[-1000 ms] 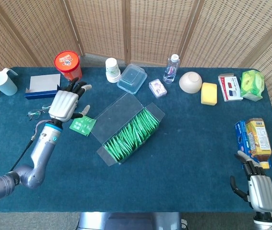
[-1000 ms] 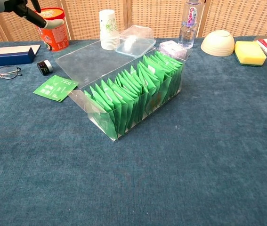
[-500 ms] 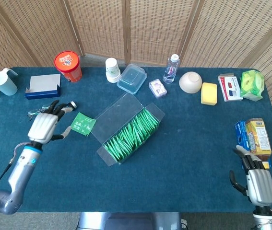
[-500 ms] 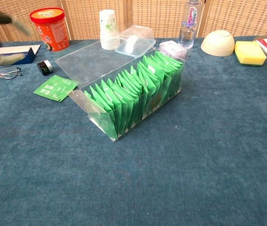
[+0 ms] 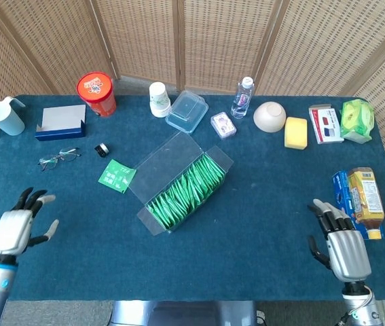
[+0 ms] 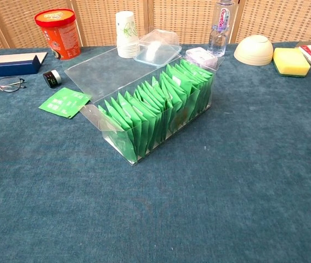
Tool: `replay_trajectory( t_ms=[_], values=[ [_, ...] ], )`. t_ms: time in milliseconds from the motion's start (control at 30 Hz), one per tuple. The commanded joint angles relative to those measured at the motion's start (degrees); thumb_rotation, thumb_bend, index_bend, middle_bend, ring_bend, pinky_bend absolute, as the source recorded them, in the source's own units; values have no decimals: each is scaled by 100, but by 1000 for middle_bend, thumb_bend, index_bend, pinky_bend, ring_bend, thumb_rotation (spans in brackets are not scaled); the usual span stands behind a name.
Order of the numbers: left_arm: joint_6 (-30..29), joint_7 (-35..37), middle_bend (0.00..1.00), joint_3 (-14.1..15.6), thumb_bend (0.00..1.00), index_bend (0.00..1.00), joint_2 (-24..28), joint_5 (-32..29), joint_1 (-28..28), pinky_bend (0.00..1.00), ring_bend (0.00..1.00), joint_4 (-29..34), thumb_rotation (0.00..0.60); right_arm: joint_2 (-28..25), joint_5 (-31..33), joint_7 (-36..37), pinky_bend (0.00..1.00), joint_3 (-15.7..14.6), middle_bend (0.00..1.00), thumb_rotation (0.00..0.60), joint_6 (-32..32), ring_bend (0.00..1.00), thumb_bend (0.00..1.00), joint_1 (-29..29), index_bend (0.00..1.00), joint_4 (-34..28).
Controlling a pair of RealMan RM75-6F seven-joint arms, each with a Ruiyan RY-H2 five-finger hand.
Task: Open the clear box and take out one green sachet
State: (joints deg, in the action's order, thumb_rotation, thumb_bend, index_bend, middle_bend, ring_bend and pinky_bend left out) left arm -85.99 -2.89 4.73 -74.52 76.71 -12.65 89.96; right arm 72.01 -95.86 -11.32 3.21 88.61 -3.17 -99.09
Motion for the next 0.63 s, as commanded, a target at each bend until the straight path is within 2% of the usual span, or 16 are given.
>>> replay_trajectory(
  t_ms=[33, 267, 633],
  values=[
    [-323, 85, 172, 176, 327, 251, -85, 171, 388, 322, 59, -141, 494, -23, -51, -43, 238, -29, 172, 600, 6, 158, 475, -13, 160, -50],
    [-517, 243, 190, 211, 327, 255, -147, 387, 739, 322, 59, -291, 519, -55, -88, 27, 237, -97, 159, 600, 4, 157, 475, -19, 160, -76],
    [-474, 150, 194, 34, 327, 255, -236, 694, 820, 322, 60, -229, 548, -65, -121, 230, 238, -163, 159, 600, 128, 157, 474, 35, 160, 25]
  ],
)
